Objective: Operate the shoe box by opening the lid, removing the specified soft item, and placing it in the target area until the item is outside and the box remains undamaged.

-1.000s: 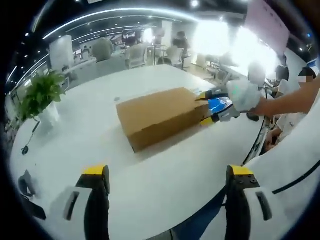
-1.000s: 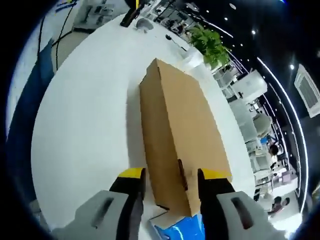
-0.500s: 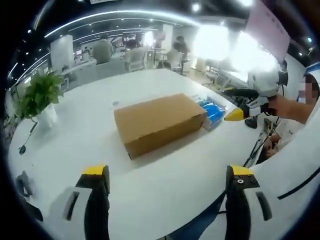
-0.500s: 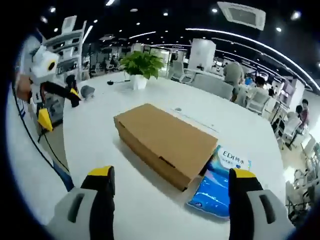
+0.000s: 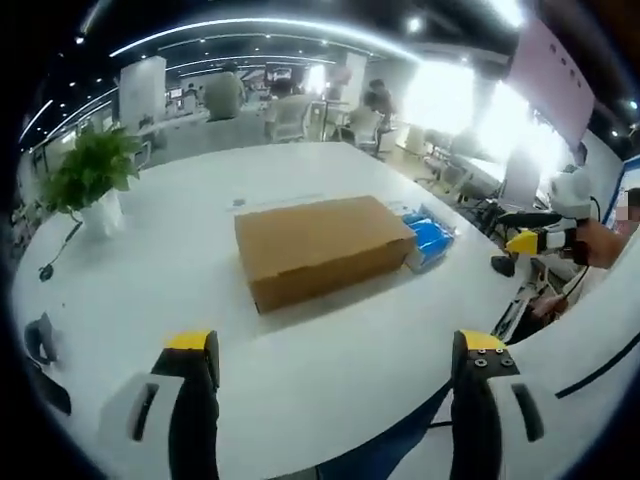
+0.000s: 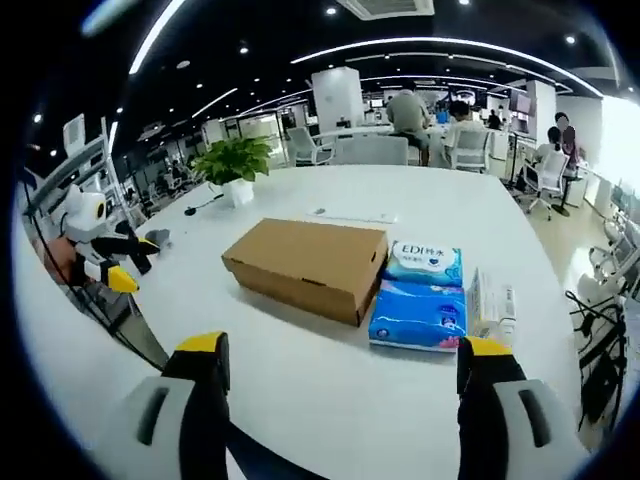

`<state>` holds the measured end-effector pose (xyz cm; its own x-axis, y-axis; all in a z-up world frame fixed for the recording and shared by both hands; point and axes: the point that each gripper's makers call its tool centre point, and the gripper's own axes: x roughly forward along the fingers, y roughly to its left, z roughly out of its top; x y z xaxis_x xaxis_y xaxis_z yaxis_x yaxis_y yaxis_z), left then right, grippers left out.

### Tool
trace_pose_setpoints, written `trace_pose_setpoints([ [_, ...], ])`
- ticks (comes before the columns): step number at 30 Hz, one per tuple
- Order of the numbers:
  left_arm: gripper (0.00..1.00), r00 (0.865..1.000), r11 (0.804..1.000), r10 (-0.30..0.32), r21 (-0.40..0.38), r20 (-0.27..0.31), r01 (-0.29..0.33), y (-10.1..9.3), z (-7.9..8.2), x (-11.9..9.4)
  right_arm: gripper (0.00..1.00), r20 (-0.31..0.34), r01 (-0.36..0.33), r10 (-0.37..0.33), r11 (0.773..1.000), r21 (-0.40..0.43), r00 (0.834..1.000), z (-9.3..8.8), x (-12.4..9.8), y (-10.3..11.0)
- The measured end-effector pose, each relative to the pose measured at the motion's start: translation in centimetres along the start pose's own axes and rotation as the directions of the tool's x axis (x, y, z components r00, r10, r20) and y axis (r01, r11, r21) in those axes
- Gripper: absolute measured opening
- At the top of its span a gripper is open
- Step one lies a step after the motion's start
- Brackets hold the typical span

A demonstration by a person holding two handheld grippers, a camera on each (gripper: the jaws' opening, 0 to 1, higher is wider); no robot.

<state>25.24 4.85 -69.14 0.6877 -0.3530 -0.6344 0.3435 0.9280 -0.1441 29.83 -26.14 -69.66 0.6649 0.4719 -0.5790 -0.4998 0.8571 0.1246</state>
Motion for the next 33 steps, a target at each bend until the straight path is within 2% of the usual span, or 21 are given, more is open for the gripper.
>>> trace_pose_setpoints([
  [5, 0.99, 1.000, 0.999, 0.014, -0.028, -0.006, -0.015, 0.4, -1.1, -0.4, 0.96, -0.002, 0.001, -0.001, 0.999, 0.038, 1.000, -1.0, -1.0, -0.7],
  [11, 0.99, 0.999, 0.998, 0.037, -0.041, -0.004, -0.037, -0.4, -1.5, -0.8, 0.95, -0.006, -0.004, 0.004, 0.997, 0.072, 1.000, -1.8, -0.8, -0.5],
  [15, 0.99, 0.999, 0.998, 0.047, -0.043, 0.001, -0.047, -1.0, -1.6, -1.1, 0.95, -0.020, -0.024, 0.025, 0.998, 0.049, 0.999, -2.4, -0.6, -0.1],
  [18, 0.99, 0.998, 0.997, 0.057, -0.060, -0.001, -0.057, -1.0, -1.8, -1.2, 0.95, -0.023, -0.029, 0.031, 0.998, 0.063, 0.999, -2.9, -0.3, -0.3],
  [19, 0.99, 0.998, 0.996, 0.057, -0.067, -0.006, -0.057, -1.1, -1.9, -1.2, 0.95, -0.028, -0.035, 0.037, 0.997, 0.072, 0.999, -2.8, -0.2, -0.2],
  [21, 0.99, 0.998, 0.996, 0.067, -0.058, 0.021, -0.066, -0.9, -1.5, -1.3, 0.94, -0.016, -0.039, 0.040, 0.998, 0.055, 0.999, -2.5, 0.0, 0.0],
  [23, 0.99, 0.997, 0.995, 0.073, -0.065, 0.009, -0.072, -0.7, -1.7, -1.2, 0.93, -0.034, -0.046, 0.048, 0.998, 0.053, 0.998, -2.6, 0.3, 0.2],
  [25, 0.99, 0.997, 0.993, 0.078, -0.085, 0.018, -0.076, -0.4, -1.4, -1.2, 0.93, -0.017, -0.057, 0.058, 0.997, 0.053, 0.998, -2.2, 0.4, 0.1],
  [27, 0.99, 0.996, 0.994, 0.081, -0.072, 0.024, -0.079, -0.5, -1.1, -1.4, 0.93, -0.013, -0.061, 0.062, 0.997, 0.047, 0.998, -2.1, 0.6, 0.5],
  [33, 0.99, 0.997, 0.995, 0.076, -0.071, 0.017, -0.075, -0.7, -1.3, -1.4, 0.92, -0.009, -0.068, 0.069, 0.996, 0.055, 0.998, -2.4, 0.8, 1.1],
])
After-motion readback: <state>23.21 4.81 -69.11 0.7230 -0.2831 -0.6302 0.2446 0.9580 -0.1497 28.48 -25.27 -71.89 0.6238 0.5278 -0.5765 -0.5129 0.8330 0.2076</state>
